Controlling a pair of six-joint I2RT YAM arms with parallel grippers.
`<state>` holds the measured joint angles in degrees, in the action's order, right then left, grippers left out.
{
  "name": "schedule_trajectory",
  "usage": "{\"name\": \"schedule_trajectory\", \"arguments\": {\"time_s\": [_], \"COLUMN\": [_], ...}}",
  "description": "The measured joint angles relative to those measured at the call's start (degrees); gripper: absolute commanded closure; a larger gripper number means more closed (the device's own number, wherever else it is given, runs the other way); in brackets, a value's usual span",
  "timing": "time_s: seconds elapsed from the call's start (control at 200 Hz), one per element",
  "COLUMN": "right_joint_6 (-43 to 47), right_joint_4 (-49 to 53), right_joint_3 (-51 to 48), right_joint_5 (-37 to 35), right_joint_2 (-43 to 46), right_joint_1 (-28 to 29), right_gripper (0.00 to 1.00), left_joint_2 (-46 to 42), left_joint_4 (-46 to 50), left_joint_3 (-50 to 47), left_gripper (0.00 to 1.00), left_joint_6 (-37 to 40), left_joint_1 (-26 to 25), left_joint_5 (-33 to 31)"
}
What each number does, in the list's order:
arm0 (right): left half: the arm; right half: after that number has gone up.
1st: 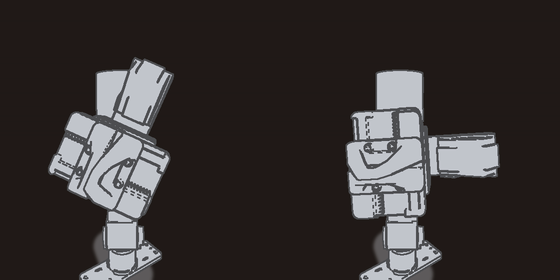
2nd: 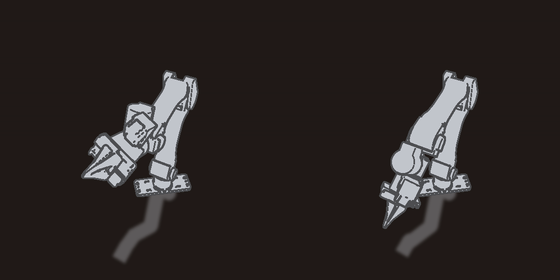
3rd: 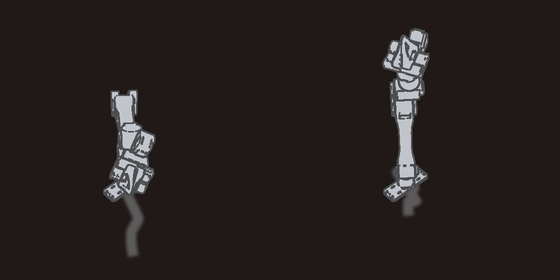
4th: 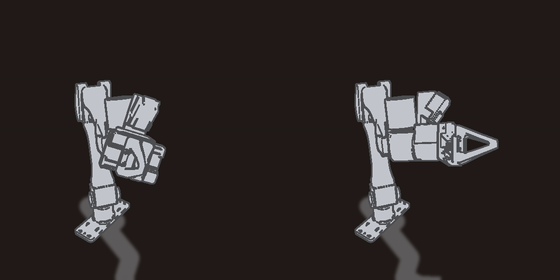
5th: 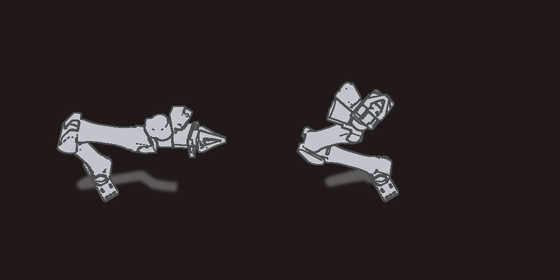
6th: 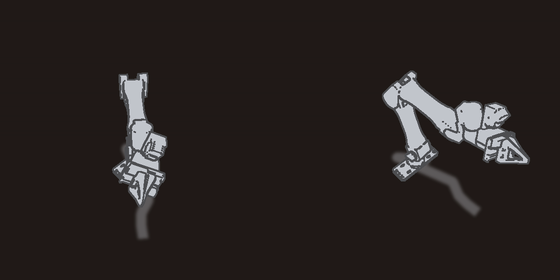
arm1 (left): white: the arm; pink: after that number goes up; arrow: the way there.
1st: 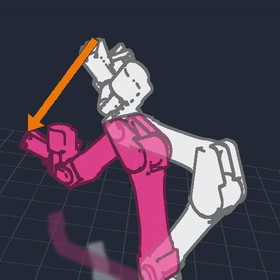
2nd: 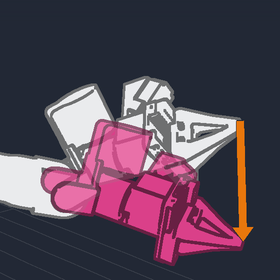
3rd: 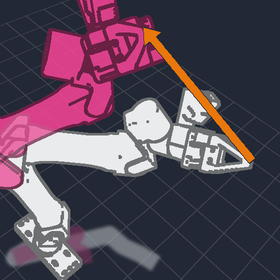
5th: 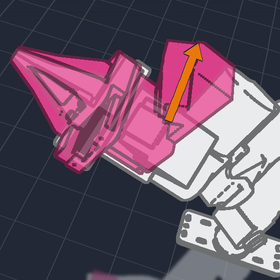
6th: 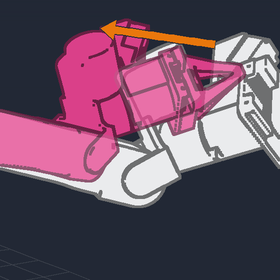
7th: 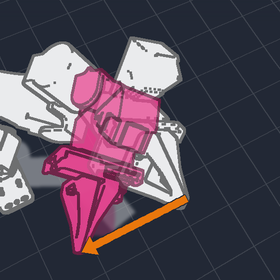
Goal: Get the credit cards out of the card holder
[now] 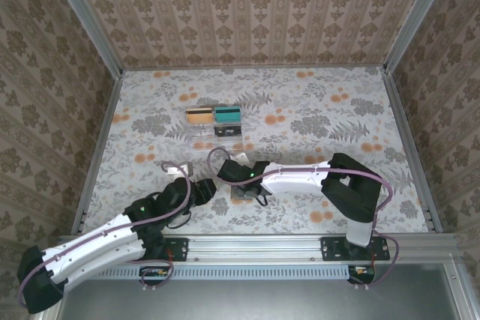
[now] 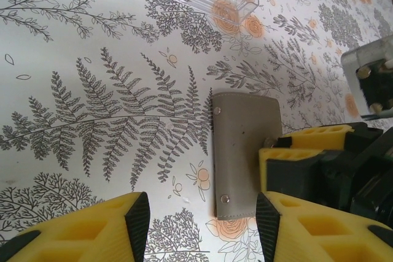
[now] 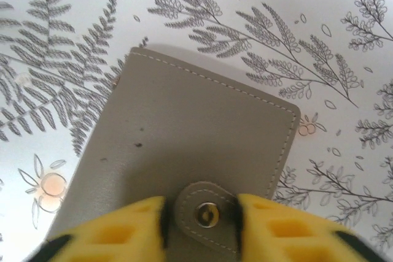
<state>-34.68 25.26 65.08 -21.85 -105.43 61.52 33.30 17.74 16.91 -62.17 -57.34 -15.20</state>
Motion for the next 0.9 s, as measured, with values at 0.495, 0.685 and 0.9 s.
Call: {"name": "schedule_trajectory", "arguments": {"time_s": [0.495, 0.685, 0.9], "right_joint_6": [1.86, 3.06, 2.97], "right_joint_4": [-4.28, -7.17, -11.58], "right_joint_3": [-4.31, -6.82, -9.33], "right_joint_5": [3.34, 7.54, 12.72], "right_joint_2": [4.70, 11.26, 16.72], "right_joint_1": [-0.42, -0.42, -1.88], "right_gripper": [1.00, 1.00, 1.00], "left_joint_2": [8.07, 14.25, 17.55], "left_joint_4": [-7.72, -12.41, -11.06], "left_joint_3": [0.00, 0.22, 4.02], "left_gripper": [0.80, 0.80, 0.47], "left_joint_6": [-0.96, -0.87, 1.11], "left_joint_1": [0.00, 0.00, 0.00], "left_joint_5": [2.89, 4.66, 4.81]}}
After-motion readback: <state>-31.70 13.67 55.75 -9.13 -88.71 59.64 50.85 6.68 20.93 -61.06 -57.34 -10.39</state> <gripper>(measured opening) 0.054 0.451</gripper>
